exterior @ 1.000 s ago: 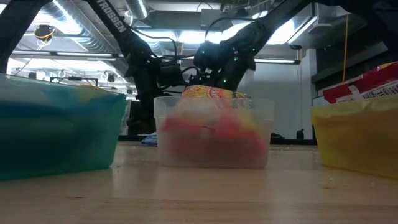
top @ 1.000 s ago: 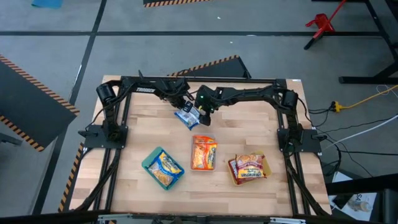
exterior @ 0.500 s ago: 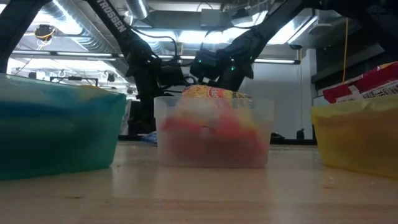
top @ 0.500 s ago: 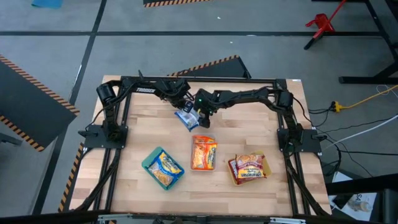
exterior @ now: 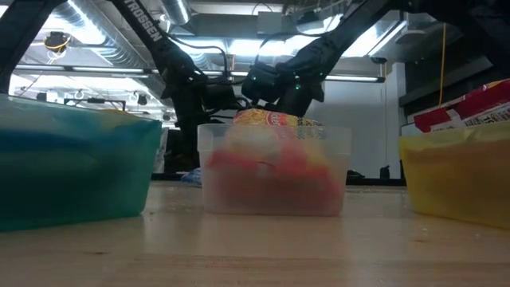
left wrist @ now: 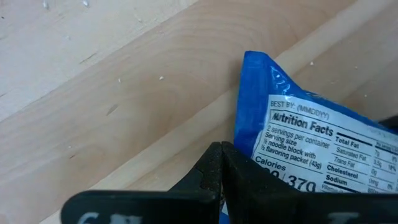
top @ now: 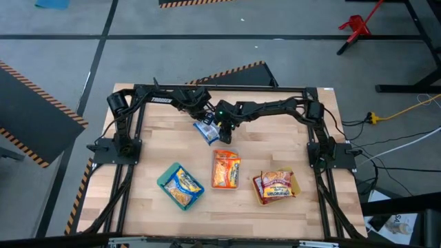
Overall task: Sort Maruchan noodles
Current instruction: Put the blue noodle pack into the green bin
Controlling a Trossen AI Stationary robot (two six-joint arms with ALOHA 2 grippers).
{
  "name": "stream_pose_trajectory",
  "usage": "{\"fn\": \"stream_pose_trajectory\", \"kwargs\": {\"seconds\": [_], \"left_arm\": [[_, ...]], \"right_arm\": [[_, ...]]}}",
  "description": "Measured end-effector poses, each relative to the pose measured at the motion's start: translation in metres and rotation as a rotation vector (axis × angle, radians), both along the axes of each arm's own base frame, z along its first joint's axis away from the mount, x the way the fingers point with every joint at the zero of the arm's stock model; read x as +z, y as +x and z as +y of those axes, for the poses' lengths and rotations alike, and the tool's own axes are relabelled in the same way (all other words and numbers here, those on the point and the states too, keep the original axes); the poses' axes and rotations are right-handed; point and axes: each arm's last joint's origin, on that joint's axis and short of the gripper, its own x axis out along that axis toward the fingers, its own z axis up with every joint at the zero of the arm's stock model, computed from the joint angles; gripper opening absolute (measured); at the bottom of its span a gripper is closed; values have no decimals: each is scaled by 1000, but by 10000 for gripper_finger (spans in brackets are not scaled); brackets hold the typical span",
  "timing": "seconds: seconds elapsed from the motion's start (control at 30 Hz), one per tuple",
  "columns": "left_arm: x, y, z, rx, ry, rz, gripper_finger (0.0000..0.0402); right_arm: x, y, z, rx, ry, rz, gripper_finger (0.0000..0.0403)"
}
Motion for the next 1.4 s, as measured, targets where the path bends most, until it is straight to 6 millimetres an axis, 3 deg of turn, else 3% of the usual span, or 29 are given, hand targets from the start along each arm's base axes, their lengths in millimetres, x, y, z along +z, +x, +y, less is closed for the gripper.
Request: {"fn": "stream_pose_trajectory", "kwargs": {"seconds": [0.2, 0.37, 0.6, 0.73, 0.93, 1.13, 1.4], "left_arm": [[0, 1, -1, -7, 8, 1, 0], [0, 1, -1, -33, 21, 3, 0], [18, -19, 5, -23, 24, 65, 0], [43, -36, 8, 20, 83, 94, 0], [92, -64, -2, 60, 189, 95, 0], [144, -99, -29, 101, 290, 50, 0], [195, -151, -70, 171, 362, -100, 0]], "right_arm": [[-3, 0, 1, -3, 33, 7, 70], [-3, 0, 1, -13, 41, 10, 11], [-2, 0, 1, -30, 49, 15, 4], [6, 2, 2, -34, 31, 8, 1], [40, 12, 7, -27, -18, -76, 0], [70, 27, 32, 35, -38, -158, 0], [100, 48, 110, 175, -91, -248, 0]]}}
